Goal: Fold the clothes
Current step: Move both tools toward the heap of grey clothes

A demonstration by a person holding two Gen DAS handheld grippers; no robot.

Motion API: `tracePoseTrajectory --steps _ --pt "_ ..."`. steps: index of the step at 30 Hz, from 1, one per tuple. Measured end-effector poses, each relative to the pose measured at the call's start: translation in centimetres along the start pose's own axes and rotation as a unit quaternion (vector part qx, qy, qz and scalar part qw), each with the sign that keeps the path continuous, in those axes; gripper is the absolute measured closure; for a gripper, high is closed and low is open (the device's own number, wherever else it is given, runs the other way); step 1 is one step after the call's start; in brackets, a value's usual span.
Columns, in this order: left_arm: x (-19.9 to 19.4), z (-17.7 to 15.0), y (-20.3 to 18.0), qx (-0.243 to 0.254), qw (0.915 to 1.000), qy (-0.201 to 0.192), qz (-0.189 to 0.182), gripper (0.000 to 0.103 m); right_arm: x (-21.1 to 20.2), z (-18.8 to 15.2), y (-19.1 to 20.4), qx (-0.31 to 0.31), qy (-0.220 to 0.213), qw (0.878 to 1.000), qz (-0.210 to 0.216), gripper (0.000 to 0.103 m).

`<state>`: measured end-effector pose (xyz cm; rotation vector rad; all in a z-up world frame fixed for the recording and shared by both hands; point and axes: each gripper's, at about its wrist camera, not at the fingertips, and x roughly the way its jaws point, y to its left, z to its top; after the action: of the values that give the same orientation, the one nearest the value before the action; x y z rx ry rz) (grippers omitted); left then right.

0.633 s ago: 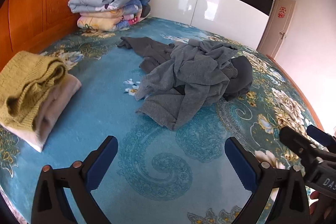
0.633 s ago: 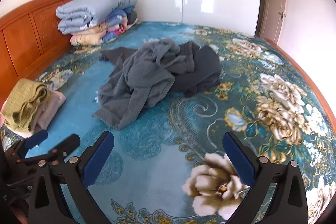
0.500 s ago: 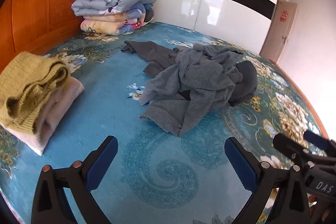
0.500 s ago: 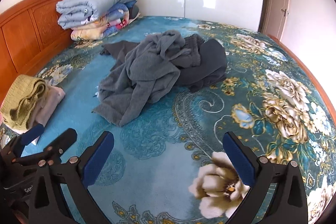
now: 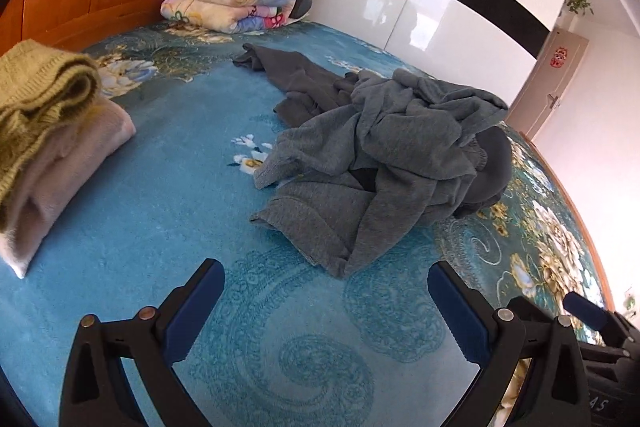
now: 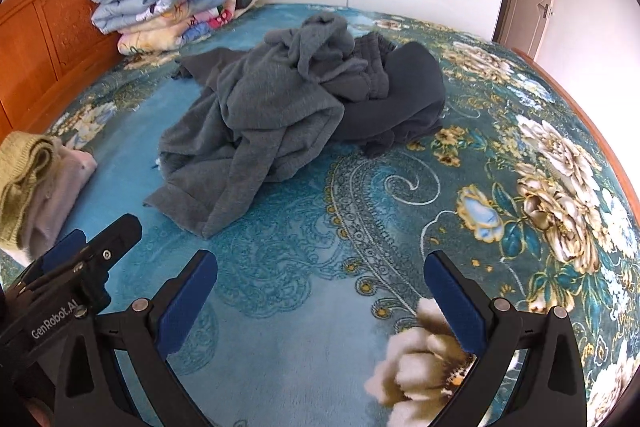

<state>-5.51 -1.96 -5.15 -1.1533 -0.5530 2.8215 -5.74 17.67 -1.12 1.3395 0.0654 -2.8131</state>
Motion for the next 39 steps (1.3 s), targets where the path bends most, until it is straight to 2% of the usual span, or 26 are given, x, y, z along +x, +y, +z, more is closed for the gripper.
tracePoseTrajectory --steps 4,9,13,21,36,39 --pt "1.4 0.5 0.9 -0.019 0.9996 0.011 -0.019 0.0 1.9 0.3 0.4 -0.004 0.016 1.0 -0.005 0.0" --pt "1.9 0.5 0.2 0.015 0.9998 0.005 -0.01 0.0 4.0 0.5 1.9 -0.032 0.031 0.999 -0.007 0.0" --pt "2.3 0.9 0.7 0.007 0.9997 0.008 -0.02 0.0 5.3 0.8 2.9 -0.038 0.037 0.999 -0.003 0.0" --pt "2.9 2.0 3.1 -0.047 0.9988 0.004 -0.013 0.0 6.0 3.0 3.0 -0.05 0.022 0.998 -0.013 0.0" --pt "3.2 2.0 3.3 -0.052 0.9985 0.007 -0.016 0.0 6.2 10.5 2.0 -0.067 -0.026 0.997 -0.015 0.0" --pt "3.3 2.1 3.4 -0.055 0.9983 0.009 -0.016 0.0 6.7 11.9 1.8 -0.053 -0.029 0.998 -0.012 0.0"
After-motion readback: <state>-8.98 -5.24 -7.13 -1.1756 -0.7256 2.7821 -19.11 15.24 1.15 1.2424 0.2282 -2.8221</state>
